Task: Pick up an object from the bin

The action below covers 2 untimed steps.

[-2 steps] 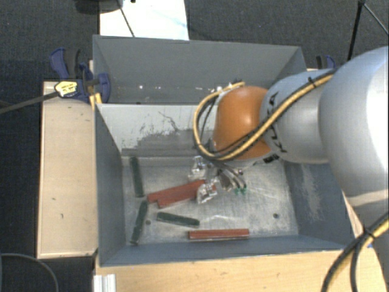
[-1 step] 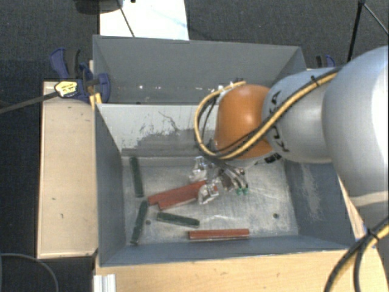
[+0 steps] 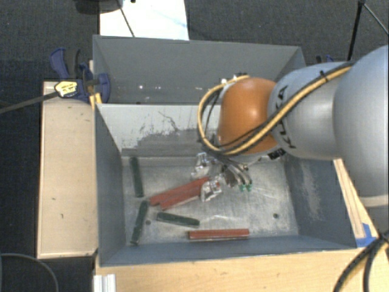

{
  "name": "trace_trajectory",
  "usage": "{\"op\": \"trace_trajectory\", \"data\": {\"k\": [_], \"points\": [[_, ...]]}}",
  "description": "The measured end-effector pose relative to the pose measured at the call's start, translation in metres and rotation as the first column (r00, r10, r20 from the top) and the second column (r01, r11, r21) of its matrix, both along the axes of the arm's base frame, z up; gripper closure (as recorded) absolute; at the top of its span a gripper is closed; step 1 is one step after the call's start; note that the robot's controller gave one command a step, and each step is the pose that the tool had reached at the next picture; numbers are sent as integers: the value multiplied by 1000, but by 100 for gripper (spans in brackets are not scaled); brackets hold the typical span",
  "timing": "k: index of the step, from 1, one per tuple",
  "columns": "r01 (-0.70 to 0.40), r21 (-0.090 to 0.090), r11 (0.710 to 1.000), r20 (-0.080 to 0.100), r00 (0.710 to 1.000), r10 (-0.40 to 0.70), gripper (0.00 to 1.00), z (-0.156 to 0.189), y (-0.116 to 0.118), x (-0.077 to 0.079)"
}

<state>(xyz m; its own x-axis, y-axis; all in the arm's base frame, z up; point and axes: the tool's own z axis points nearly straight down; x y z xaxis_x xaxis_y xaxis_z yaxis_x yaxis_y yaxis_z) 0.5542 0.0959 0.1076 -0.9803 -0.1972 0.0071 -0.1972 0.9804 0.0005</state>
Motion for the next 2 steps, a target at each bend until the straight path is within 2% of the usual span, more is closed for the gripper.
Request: {"op": "trace_trajectory", "data": {"k": [1, 2], "points": [[-1, 1, 1000, 10, 1000, 1, 100, 20, 0, 3], [-2, 1, 1000, 7, 1000, 2, 100, 31, 0, 2]]}}
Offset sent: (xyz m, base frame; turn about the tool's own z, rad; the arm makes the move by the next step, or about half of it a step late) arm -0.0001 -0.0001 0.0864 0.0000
